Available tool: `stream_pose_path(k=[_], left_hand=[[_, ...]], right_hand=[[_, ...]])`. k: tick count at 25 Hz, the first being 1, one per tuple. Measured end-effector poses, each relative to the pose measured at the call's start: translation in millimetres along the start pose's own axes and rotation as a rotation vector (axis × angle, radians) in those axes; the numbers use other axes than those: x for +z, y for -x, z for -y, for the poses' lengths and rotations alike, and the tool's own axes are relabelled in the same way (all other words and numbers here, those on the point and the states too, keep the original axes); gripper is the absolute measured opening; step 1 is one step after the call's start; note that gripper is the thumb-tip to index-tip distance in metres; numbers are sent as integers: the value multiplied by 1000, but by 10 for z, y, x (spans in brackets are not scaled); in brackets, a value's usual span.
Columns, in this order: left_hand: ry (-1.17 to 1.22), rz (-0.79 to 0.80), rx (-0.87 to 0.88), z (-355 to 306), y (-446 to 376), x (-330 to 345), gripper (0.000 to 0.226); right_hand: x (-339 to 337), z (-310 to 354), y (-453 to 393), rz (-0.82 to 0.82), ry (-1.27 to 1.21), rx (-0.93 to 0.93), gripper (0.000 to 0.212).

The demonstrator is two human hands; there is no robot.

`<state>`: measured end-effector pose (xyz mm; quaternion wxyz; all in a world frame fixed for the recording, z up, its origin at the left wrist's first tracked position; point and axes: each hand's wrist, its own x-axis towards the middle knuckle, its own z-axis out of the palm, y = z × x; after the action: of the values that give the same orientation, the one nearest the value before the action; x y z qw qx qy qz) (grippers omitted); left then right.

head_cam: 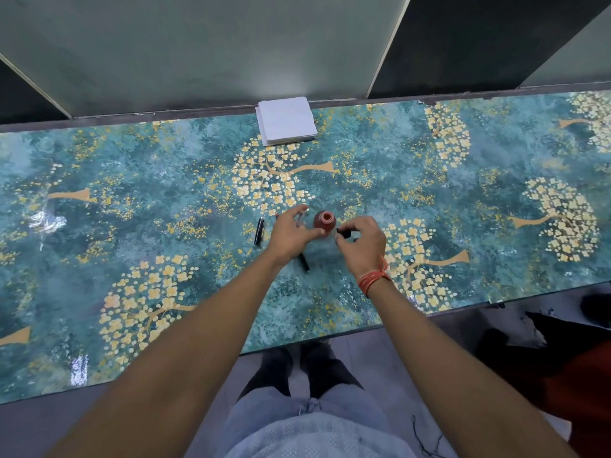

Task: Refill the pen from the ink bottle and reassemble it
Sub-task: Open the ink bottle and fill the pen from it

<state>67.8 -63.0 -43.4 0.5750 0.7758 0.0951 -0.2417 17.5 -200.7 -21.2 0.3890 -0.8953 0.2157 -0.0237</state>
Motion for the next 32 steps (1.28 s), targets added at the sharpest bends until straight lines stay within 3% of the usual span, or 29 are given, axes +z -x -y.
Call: stream_pose_path(k=[3,8,12,15,19,23,27,32], left_hand=[[318,-99,-151,20,145,-27,22],[571,-173,-169,-20,291,98,30],[689,-228,-141,-178,405,242,35],[779,-196,-167,-329,459,371,36],[859,-121,-189,-402,466,447,41],[965,-102,-385,-370,539,535,36],[1055,-78,-514,-418,520,608,12],[1312,-5,-655,-450,414,684,17]], right_hand=[[108,-166,86,37,-37,-55,12],[153,-334,130,68,78,-227,15],[-80,-173,205,12,-149,-271,16],[-193,52,238,123,-210,-318,20],[-269,119,136,29,-203,-283,12],[-370,92,18,-28,-10,-323,7],[-406,157,-52,90,244,-363,13],[-404,322,-147,213,468,-367,24]])
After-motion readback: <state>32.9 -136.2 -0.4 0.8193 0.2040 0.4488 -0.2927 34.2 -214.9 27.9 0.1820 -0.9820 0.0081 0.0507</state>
